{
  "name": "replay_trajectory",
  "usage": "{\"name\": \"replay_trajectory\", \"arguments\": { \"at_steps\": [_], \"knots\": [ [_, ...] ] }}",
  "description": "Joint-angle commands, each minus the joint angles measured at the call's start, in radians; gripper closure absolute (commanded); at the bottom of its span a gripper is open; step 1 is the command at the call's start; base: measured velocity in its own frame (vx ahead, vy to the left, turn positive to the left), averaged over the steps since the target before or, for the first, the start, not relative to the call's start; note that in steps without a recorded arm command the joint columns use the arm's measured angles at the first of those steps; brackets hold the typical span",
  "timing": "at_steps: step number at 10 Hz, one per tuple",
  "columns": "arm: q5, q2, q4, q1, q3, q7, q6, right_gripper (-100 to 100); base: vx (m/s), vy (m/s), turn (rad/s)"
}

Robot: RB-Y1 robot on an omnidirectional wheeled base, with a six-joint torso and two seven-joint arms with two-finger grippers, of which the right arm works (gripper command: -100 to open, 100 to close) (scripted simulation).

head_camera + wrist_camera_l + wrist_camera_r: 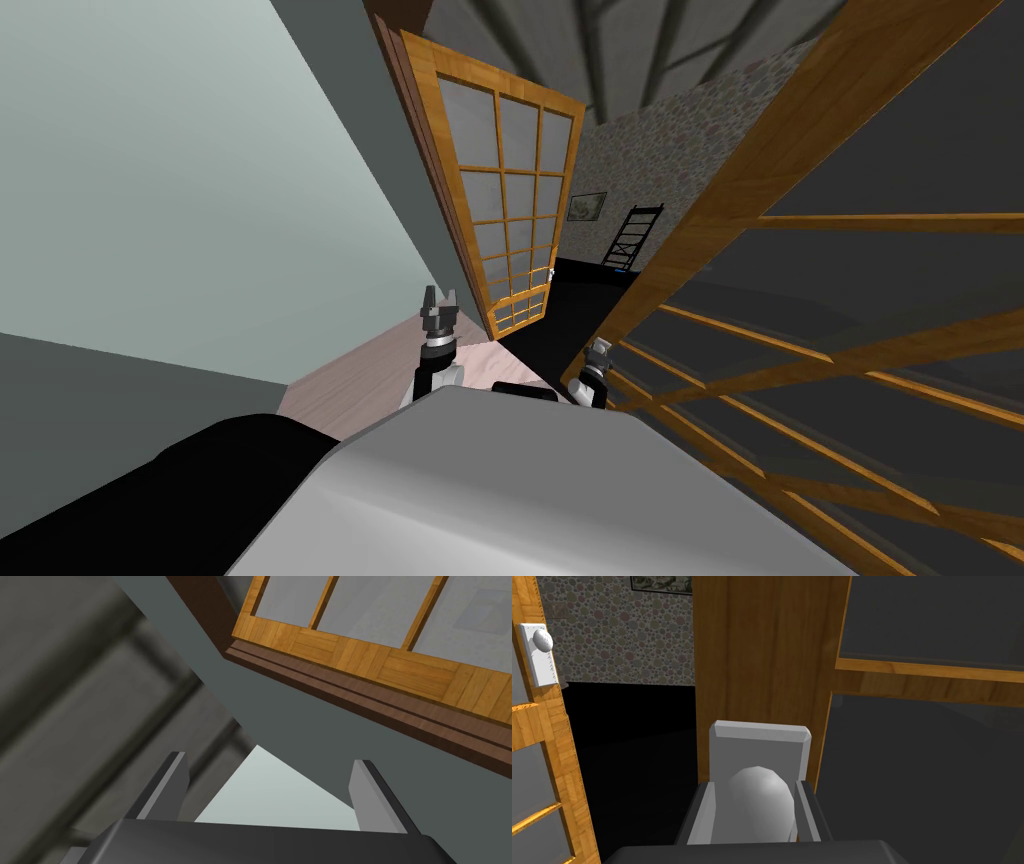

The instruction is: Push the door open

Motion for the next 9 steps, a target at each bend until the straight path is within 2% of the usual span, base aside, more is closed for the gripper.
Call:
{"name": "replay_trajectory", "arguments": {
  "at_steps": [1,3,6,7,9],
  "knots": [
    [-0.015,-0.013,0.01,-0.005,-0.02,-0.002,-0.011,100,0.211,-0.049,-0.057],
    [-0.035,-0.02,0.012,-0.007,-0.045,0.002,-0.012,100,0.194,-0.066,-0.057],
    [-0.035,-0.02,0.012,-0.007,-0.045,0.002,-0.012,100,0.059,-0.02,-0.007],
    [-0.056,-0.027,0.013,-0.009,-0.07,0.007,-0.013,100,0.119,-0.037,-0.089],
    [-0.071,-0.03,0.014,-0.01,-0.089,0.01,-0.013,100,0.194,-0.056,-0.059]
  ]
}}
